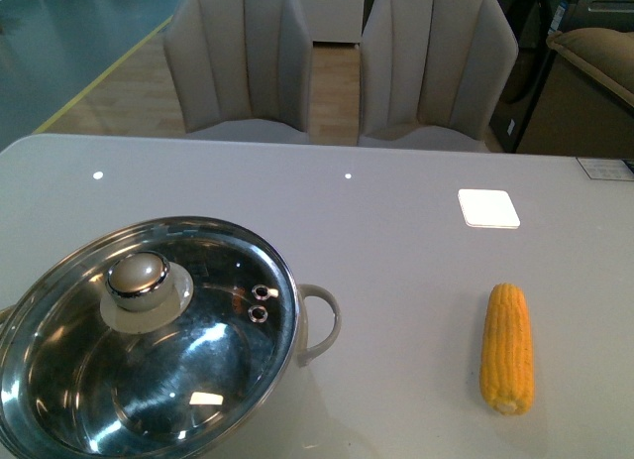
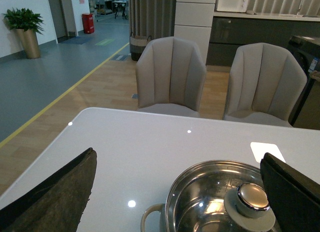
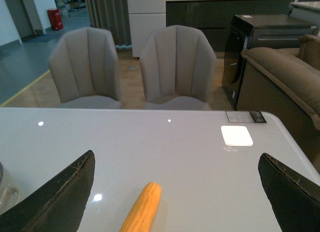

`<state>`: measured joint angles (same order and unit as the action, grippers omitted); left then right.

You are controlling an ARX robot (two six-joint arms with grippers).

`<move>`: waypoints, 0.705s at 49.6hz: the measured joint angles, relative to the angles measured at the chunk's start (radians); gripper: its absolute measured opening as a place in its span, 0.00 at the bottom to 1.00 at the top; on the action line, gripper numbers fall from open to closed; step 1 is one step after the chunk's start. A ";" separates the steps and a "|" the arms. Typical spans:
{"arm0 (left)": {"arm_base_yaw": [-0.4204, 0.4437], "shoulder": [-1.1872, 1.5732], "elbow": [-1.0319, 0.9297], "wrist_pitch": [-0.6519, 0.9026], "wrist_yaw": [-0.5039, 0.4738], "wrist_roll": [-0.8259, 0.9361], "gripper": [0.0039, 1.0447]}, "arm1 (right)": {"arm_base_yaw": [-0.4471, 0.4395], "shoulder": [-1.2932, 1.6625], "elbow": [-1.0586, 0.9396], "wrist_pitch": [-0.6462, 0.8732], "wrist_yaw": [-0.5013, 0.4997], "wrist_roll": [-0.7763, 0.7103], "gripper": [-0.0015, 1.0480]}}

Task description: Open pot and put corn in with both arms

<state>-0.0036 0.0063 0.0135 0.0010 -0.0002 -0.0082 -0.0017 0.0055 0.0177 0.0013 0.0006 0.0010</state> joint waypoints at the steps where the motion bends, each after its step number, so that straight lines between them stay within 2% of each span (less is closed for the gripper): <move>1: 0.000 0.000 0.000 0.000 0.000 0.000 0.93 | 0.000 0.000 0.000 0.000 0.000 0.000 0.92; 35: 0.000 0.000 0.000 0.000 0.000 0.000 0.93 | 0.000 0.000 0.000 0.000 0.000 0.000 0.92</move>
<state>-0.0036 0.0063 0.0135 0.0010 -0.0002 -0.0082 -0.0017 0.0055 0.0177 0.0013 0.0006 0.0010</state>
